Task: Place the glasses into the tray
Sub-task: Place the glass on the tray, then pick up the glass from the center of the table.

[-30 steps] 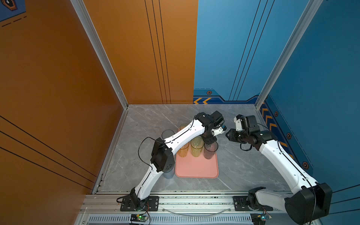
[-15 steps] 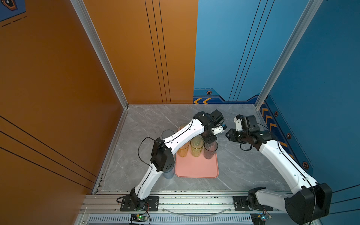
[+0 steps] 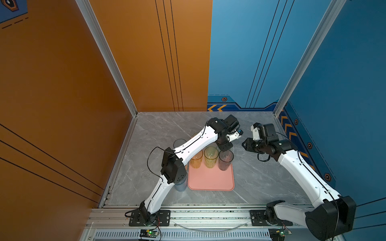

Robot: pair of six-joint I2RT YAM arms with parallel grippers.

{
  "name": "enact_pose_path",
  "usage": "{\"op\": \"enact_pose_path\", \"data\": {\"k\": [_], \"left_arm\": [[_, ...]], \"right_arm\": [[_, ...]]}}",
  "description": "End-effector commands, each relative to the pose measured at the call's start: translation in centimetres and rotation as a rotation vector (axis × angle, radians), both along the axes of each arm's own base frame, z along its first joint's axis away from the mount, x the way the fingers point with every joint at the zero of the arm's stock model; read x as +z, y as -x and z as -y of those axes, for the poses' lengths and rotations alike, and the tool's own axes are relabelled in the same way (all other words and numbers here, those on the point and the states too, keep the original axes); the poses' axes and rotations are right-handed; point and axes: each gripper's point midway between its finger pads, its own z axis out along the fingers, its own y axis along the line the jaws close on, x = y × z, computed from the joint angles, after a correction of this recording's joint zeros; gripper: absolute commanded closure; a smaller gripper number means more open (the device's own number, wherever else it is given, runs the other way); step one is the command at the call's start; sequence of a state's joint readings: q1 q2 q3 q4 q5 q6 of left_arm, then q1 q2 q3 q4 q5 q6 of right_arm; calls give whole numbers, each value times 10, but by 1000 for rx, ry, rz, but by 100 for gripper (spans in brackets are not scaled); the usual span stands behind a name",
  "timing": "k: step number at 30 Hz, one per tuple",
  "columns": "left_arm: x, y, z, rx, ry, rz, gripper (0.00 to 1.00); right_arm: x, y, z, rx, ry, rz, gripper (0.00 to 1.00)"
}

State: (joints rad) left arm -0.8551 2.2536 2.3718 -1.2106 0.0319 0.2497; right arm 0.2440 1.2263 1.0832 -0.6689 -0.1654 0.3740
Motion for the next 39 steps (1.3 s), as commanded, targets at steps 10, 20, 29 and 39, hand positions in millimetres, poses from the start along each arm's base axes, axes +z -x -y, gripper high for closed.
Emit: {"op": "enact_pose_path", "data": {"k": [10, 20, 29, 39], "left_arm": [[146, -48, -127, 443, 419, 317, 76], [120, -28, -278, 897, 502, 463, 75], [114, -15, -333, 1076, 544, 525, 75], [112, -13, -329, 1040, 567, 478, 75]], "right_arm": [[44, -3, -7, 40, 8, 89, 66], [96, -3, -117, 339, 66, 180, 66], [76, -12, -250, 633, 146, 99, 66], [20, -29, -312, 690, 244, 14, 73]]}}
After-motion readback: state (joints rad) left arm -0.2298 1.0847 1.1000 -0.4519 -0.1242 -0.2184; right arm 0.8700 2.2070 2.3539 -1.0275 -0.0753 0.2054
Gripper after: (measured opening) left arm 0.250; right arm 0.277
